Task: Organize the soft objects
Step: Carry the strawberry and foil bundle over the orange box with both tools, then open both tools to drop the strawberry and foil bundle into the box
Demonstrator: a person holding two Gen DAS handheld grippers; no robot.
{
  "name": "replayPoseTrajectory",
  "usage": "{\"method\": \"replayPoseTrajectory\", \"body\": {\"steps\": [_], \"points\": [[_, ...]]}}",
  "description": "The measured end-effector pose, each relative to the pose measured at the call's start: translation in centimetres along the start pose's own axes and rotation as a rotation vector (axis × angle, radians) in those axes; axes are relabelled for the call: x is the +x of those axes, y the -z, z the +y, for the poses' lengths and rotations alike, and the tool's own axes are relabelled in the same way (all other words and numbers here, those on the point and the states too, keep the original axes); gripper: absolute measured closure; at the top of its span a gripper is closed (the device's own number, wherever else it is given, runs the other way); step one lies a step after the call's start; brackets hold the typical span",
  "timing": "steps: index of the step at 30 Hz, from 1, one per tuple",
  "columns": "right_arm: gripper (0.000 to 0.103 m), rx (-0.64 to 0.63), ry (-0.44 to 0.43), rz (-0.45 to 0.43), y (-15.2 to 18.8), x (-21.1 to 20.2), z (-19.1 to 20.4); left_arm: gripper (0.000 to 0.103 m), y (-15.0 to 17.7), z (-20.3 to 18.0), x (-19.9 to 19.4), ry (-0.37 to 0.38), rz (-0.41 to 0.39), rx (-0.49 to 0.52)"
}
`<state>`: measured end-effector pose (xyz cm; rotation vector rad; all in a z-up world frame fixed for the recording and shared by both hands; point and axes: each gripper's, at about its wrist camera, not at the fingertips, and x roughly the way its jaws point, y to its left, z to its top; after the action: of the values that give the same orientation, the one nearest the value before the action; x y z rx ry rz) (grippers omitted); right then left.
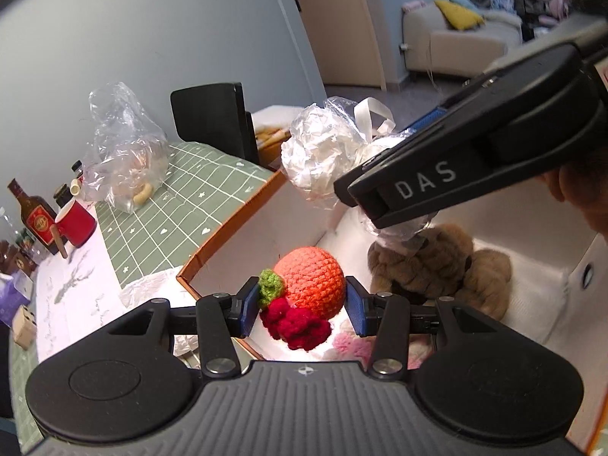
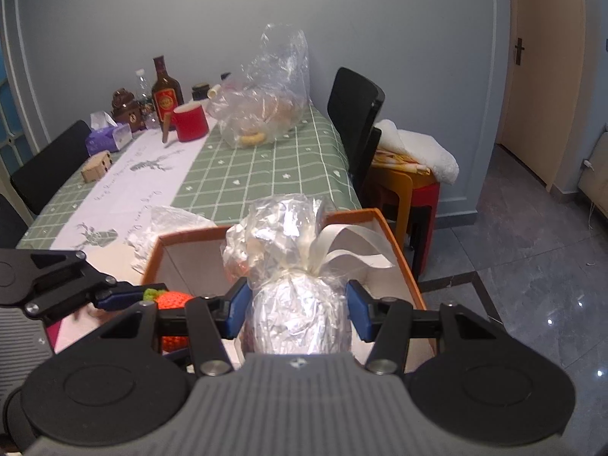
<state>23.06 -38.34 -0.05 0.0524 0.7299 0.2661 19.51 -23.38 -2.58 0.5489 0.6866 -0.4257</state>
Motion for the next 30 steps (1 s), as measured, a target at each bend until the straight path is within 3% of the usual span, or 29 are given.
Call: {"method": "replayPoseTrajectory", "body": {"steps": [21, 27, 30], "points": [[0.049, -0.006, -0.001, 0.129, 1.2, 4.7, -0.4, 0.049, -0.2, -1.2, 4.2, -0.034, 0.098, 0.083], [0.045, -0.003, 0.007, 0.119, 1.2, 4.6, -0.3, 0.041, -0.2, -1.5, 4.2, -0.055, 0.09, 0.109], [0.044, 0.001, 0.01, 0.114, 1.1, 4.4, -0.3, 0.027, -0.3, -1.6, 3.8, -0.068, 0.08, 0.122]]}}
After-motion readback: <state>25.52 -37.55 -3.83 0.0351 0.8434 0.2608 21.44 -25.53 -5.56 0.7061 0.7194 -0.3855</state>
